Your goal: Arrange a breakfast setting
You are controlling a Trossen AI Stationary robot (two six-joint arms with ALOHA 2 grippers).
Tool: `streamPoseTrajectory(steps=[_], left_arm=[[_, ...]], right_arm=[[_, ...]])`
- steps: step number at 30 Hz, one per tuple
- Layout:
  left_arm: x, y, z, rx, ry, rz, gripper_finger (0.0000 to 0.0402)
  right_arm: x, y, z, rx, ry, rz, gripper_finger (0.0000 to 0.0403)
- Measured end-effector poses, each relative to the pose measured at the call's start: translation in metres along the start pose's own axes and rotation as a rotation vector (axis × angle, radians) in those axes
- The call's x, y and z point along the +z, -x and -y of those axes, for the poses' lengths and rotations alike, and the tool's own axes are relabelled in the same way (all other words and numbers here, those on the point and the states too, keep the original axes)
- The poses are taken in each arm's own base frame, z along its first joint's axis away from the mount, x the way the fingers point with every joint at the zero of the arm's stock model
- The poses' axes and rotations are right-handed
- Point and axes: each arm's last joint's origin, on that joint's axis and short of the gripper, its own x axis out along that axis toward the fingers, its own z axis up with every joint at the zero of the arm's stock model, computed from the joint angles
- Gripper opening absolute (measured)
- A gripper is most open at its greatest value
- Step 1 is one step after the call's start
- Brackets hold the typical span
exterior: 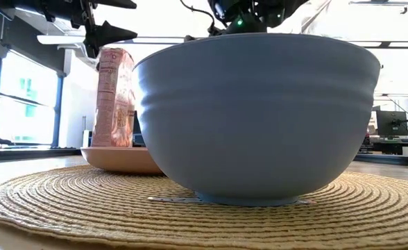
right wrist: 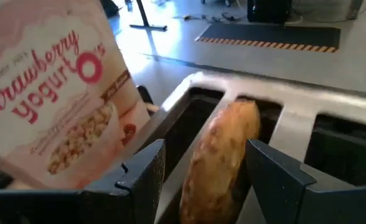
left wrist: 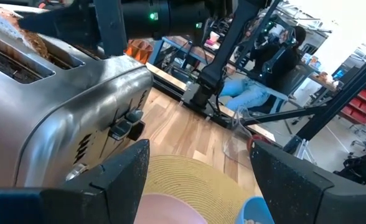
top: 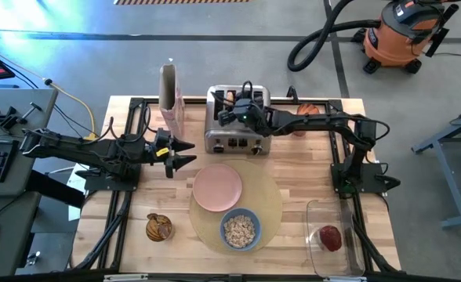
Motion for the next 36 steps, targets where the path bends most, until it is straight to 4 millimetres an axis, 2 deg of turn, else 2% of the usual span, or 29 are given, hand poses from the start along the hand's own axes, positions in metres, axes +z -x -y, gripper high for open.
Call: streamPoseTrajectory(steps=[12, 15, 25, 30, 36], left_arm=[[0.0, -0.001, -0.004, 0.03, -0.002, -0.01, 0.0266], [-0.001, -0.001, -0.005, 0.035, -0.003, -0.015, 0.0266], [-0.002, -0.001, -0.005, 0.042, -0.005, -0.026, 0.0266], [-0.002, -0.001, -0.005, 0.042, -0.006, -0.026, 0.0266], [-0.002, -0.001, -0.005, 0.042, -0.007, -0.027, 0.0266]], right_arm=[[-0.011, -0.013, 0.002, -0.029, -0.04, -0.021, 0.02], [-0.011, -0.013, 0.003, -0.033, -0.055, -0.021, 0.018], [-0.01, -0.014, 0.003, -0.025, -0.09, -0.027, 0.0073], [-0.003, -0.013, 0.0, -0.024, -0.089, -0.034, 0.0057], [0.016, -0.009, -0.002, -0.058, -0.075, -0.047, 0.0055]])
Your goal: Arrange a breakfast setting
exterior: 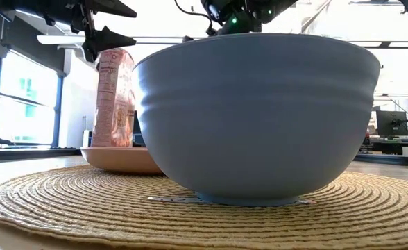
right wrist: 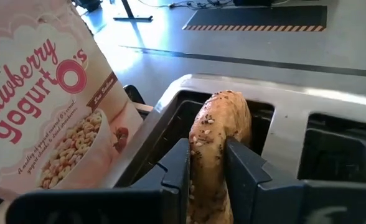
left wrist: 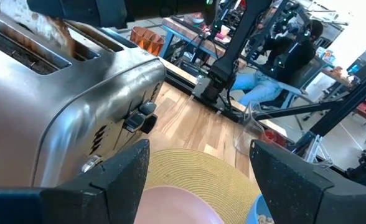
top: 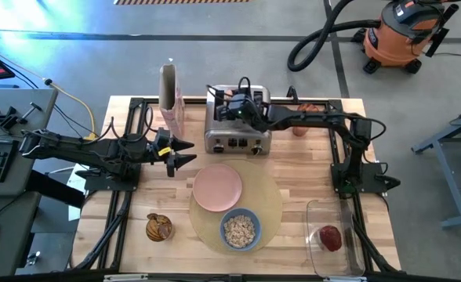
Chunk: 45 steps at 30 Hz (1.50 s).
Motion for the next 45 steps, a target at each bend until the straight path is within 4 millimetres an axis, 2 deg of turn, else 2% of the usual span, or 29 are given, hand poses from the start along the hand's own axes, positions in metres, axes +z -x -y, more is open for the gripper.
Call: streamPoseTrajectory(steps=[6, 14, 36, 40, 45], left_arm=[[0.0, 0.0, 0.0, 0.0, -0.001, -0.001, 0.0266], [0.0, 0.0, 0.0, 0.001, -0.001, -0.001, 0.0266], [0.0, 0.0, 0.0, 0.002, -0.001, -0.002, 0.0266], [-0.002, 0.0, -0.001, 0.01, -0.006, -0.018, 0.0266], [-0.003, 0.0, -0.002, 0.016, -0.009, -0.03, 0.0266]], right_arm=[[0.011, 0.004, -0.003, -0.011, 0.003, 0.0, 0.0045], [0.011, 0.005, -0.002, -0.024, -0.009, -0.008, 0.0008], [0.012, 0.008, -0.005, -0.013, -0.041, 0.012, 0.0004], [0.012, 0.011, -0.007, -0.008, -0.046, 0.017, 0.0004], [0.022, 0.022, -0.006, -0.008, -0.059, 0.052, 0.0004]])
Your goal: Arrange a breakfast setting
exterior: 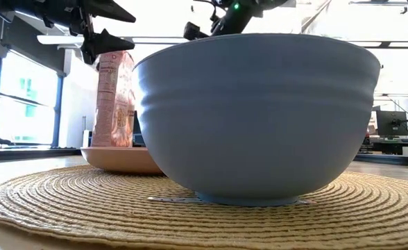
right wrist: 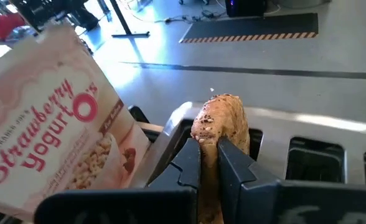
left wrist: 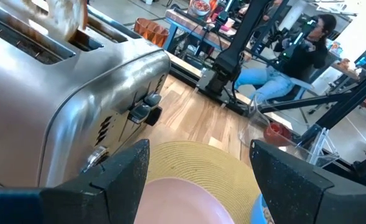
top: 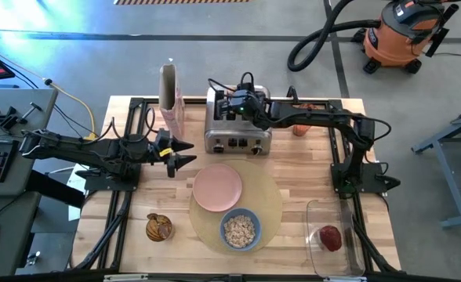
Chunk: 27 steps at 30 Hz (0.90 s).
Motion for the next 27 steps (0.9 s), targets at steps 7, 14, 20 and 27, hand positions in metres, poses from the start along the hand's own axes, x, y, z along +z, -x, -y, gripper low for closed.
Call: streamPoseTrajectory(steps=[7, 14, 20, 27], left_arm=[[0.0, 0.0, 0.0, 0.0, 0.0, 0.0, 0.0266], [0.0, 0.0, 0.0, 0.001, -0.024, 0.005, 0.0266], [0.0, 0.0, 0.0, 0.001, -0.036, 0.005, 0.0266], [0.0, 0.0, 0.0, 0.001, -0.052, 0.005, 0.0266]], right_arm=[[0.012, 0.013, 0.0, 0.025, -0.018, 0.024, 0.0004], [0.026, 0.032, -0.001, 0.063, -0.023, 0.055, 0.0004], [0.039, 0.054, -0.002, 0.109, -0.026, 0.082, 0.0004], [0.05, 0.093, -0.008, 0.222, -0.047, 0.09, 0.0004]])
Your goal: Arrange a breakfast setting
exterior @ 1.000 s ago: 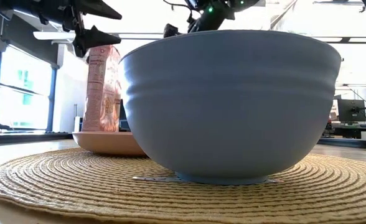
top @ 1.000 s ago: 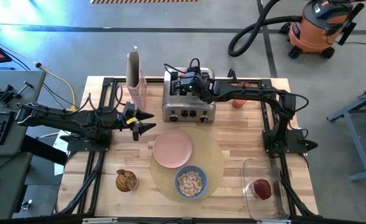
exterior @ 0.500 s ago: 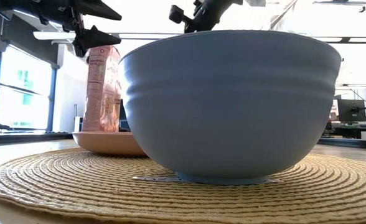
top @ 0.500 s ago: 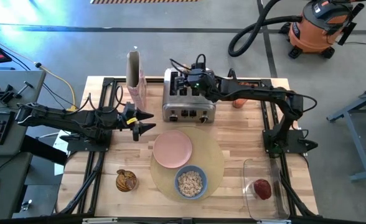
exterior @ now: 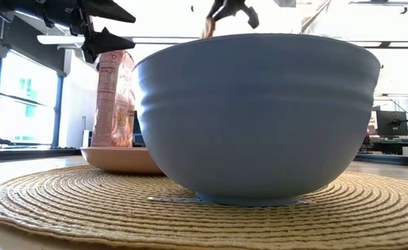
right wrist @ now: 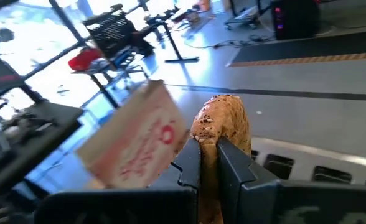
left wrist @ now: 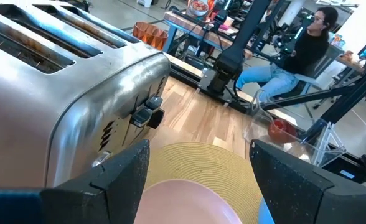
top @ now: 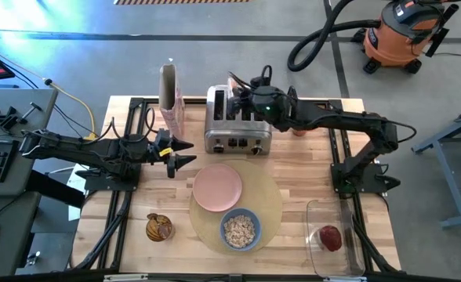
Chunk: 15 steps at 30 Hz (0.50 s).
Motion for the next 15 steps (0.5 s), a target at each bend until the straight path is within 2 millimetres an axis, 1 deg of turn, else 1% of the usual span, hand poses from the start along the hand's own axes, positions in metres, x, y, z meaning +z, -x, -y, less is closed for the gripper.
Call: streamPoseTrajectory(steps=[4, 7, 11, 15], left_arm=[[0.0, 0.0, 0.0, 0.0, 0.0, 0.0, 0.0266], [0.0, 0.0, 0.0, -0.001, -0.012, -0.001, 0.0266], [0.0, 0.0, 0.0, -0.014, -0.05, -0.007, 0.0266], [0.0, 0.0, 0.001, -0.017, -0.033, -0.007, 0.0266]], right_arm=[[0.003, 0.019, -0.008, 0.089, -0.002, -0.036, 0.0004], [0.001, 0.03, -0.015, 0.18, 0.001, -0.087, 0.0004], [-0.005, 0.039, -0.025, 0.307, 0.004, -0.174, 0.0004], [-0.014, 0.044, -0.03, 0.399, 0.004, -0.285, 0.0004]])
